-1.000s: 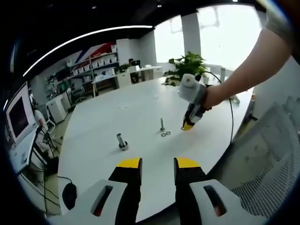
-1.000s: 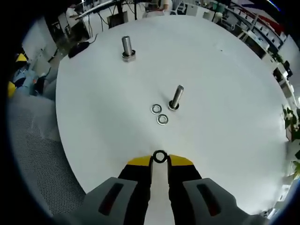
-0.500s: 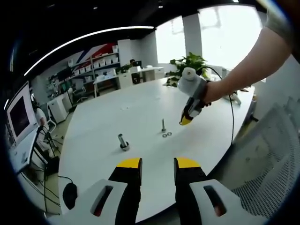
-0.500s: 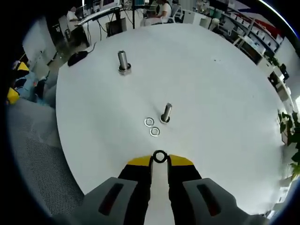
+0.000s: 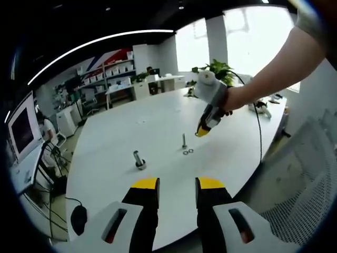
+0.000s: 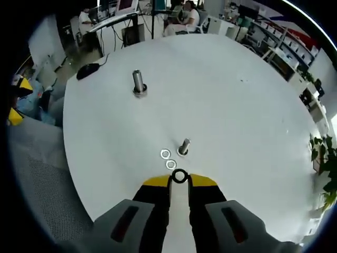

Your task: Place the washer onto the threaded stud by aligning its center hole with the stud, sliding it down to the base, and recovering from edge contact or off-axis alignment until the washer reaches the visible bottom stop.

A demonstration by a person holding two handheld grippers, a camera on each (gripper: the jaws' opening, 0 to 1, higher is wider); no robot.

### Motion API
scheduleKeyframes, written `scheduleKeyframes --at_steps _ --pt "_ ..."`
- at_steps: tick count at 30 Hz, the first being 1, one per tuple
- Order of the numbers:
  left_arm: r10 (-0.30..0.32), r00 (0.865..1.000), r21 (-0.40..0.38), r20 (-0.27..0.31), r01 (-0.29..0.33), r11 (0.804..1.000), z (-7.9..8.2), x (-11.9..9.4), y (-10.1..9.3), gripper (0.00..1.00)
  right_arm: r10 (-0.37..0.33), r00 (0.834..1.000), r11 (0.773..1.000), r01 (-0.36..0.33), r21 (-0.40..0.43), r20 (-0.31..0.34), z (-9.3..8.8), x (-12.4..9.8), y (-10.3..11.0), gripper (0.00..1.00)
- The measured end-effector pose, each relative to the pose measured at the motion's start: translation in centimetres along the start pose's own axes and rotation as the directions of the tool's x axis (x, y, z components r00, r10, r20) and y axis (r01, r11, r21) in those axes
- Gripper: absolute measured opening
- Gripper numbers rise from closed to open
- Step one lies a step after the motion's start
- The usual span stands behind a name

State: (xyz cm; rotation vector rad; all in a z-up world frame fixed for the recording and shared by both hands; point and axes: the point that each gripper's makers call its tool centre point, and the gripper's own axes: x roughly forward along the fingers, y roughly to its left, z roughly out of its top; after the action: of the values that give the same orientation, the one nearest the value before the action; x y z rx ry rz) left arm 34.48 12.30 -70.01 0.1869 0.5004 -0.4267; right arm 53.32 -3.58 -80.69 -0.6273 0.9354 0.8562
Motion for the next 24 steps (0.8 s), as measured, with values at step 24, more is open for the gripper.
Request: scheduleKeyframes --at_steps 24 --pt "-0.001 1.000 -0.005 -0.004 0.001 1.000 -0.1 0.0 0.0 0.25 0.003 1.000 0.999 -0.003 -0.040 0.011 3.5 1.5 -0.8 0.14"
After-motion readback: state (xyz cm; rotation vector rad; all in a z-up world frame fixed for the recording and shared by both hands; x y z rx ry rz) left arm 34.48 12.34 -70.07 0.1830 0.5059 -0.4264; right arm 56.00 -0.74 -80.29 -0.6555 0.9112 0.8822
